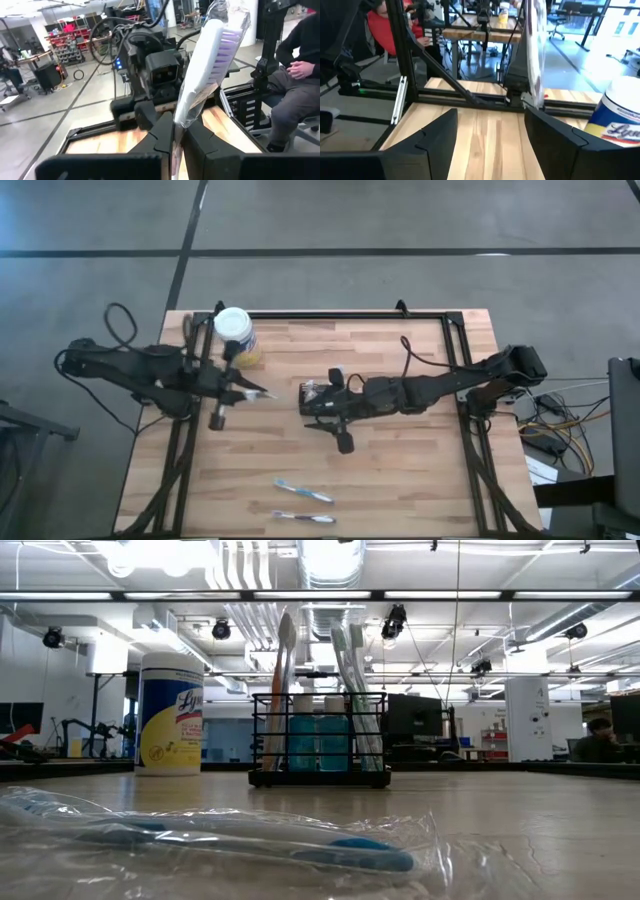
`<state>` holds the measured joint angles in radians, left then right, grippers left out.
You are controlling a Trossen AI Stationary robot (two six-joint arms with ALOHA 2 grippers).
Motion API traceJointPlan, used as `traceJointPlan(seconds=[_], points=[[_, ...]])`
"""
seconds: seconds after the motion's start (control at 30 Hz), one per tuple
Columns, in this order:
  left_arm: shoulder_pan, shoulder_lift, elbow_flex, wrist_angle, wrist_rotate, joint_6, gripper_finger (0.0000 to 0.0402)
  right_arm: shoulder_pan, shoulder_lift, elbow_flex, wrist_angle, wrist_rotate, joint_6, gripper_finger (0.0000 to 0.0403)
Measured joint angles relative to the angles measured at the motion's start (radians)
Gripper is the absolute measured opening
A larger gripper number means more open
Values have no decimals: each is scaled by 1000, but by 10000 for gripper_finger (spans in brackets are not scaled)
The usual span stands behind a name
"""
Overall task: Pick & Place toothbrushing station
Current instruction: Put the top purple toothbrush into the wire organizer
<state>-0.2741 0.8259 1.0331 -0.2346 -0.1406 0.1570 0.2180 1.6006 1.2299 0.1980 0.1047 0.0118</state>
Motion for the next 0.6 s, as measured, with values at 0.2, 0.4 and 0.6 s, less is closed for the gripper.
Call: traceJointPlan(seconds=[0.2, 0.4, 0.6], points=[[0, -129, -36, -176, -10, -31, 22, 21, -71, -21, -31, 0, -27, 213], [0, -246, -181, -173, -17, -85, 22, 21, -191, -130, -15, 0, -37, 145], [0, -442, -389, 25, -74, -90, 22, 23, -352, -345, 151, -3, -12, 55]])
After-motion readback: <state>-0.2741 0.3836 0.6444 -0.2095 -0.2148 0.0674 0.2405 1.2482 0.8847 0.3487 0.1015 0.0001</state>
